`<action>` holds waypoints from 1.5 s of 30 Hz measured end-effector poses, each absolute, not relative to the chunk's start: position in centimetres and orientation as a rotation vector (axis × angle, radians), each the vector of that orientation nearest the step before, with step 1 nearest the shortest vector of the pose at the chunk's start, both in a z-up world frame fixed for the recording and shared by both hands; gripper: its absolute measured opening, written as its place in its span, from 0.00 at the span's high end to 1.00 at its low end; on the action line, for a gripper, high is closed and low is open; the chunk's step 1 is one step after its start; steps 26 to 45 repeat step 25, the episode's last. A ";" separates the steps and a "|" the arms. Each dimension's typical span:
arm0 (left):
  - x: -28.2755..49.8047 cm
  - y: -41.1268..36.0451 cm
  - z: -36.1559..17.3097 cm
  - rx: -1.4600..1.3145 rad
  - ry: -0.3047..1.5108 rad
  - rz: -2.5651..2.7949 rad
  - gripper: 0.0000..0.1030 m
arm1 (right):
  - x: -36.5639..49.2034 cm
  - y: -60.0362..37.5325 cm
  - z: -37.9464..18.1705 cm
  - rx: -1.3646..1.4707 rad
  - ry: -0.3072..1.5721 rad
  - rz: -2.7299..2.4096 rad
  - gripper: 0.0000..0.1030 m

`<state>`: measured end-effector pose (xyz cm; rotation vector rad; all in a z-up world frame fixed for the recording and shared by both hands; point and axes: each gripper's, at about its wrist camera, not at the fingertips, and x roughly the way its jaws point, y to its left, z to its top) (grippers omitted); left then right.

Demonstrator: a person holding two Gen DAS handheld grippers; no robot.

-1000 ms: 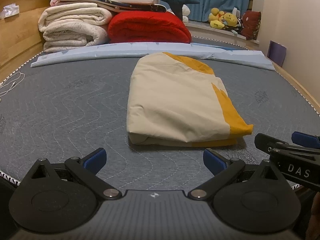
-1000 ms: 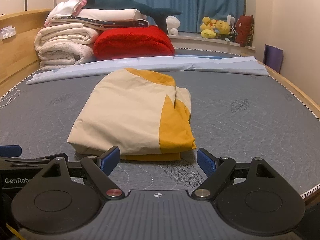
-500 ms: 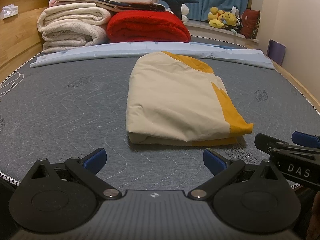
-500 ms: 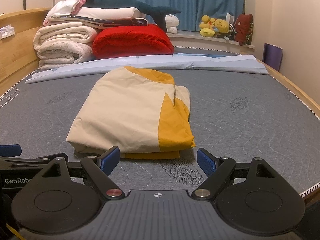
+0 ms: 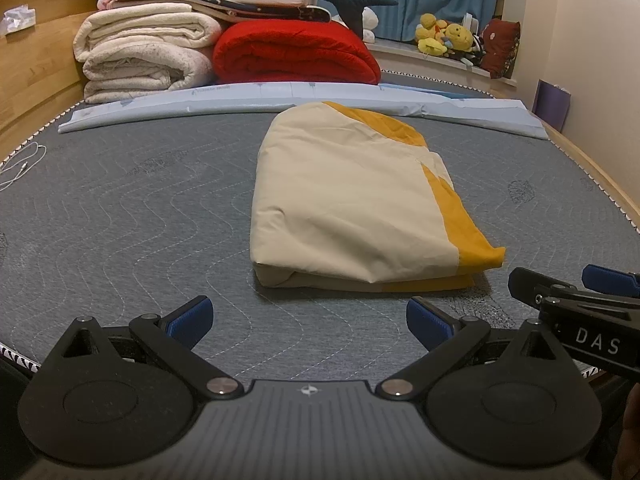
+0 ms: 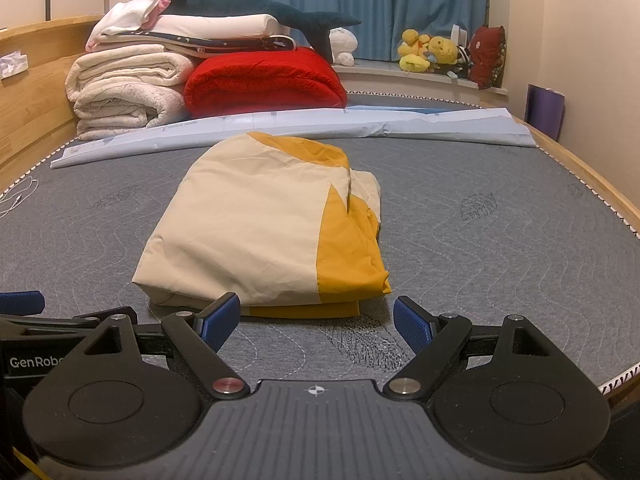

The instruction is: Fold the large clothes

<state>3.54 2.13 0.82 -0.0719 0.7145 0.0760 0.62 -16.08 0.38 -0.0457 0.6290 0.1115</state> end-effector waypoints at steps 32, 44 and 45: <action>3.5 1.9 1.0 -0.071 0.699 0.058 0.00 | 0.7 -15.5 0.3 -0.031 0.635 0.098 0.18; 3.5 1.9 1.0 -0.071 0.699 0.058 0.00 | 0.7 -15.5 0.3 -0.031 0.635 0.098 0.18; 3.5 1.9 1.0 -0.071 0.699 0.058 0.00 | 0.7 -15.5 0.3 -0.031 0.635 0.098 0.18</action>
